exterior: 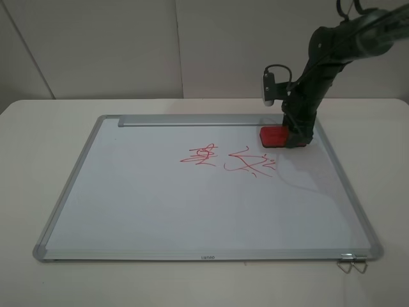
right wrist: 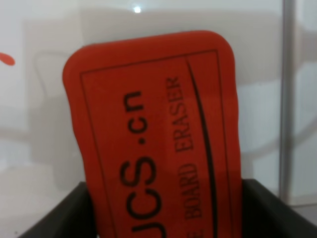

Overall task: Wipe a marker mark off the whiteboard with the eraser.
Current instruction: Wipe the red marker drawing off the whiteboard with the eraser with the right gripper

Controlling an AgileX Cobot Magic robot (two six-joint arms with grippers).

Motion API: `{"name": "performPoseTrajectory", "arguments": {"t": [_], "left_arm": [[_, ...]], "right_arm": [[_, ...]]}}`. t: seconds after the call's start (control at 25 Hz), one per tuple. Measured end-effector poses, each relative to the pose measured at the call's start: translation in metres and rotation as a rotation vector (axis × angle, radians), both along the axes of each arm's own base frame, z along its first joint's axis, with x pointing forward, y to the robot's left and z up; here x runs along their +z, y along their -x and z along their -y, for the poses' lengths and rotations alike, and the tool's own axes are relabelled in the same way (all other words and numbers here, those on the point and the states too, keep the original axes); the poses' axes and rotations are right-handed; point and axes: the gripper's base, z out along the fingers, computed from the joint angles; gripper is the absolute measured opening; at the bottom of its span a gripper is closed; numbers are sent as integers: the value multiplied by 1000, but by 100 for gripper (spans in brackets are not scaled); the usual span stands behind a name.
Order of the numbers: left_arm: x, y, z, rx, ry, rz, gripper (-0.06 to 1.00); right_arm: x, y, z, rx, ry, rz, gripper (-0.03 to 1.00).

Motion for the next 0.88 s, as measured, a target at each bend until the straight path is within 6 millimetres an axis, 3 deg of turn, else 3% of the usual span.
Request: {"name": "performPoseTrajectory", "arguments": {"t": [0.44,0.6,0.88], "left_arm": [[0,0,0,0,0,0,77],[0,0,0,0,0,0,77],[0,0,0,0,0,0,77]], "right_arm": [[8,2,-4,-24,-30,-3,51],[31,5,-22,-145,-91,36,51],[46,11,-74,-413,-169,35,51]]}}
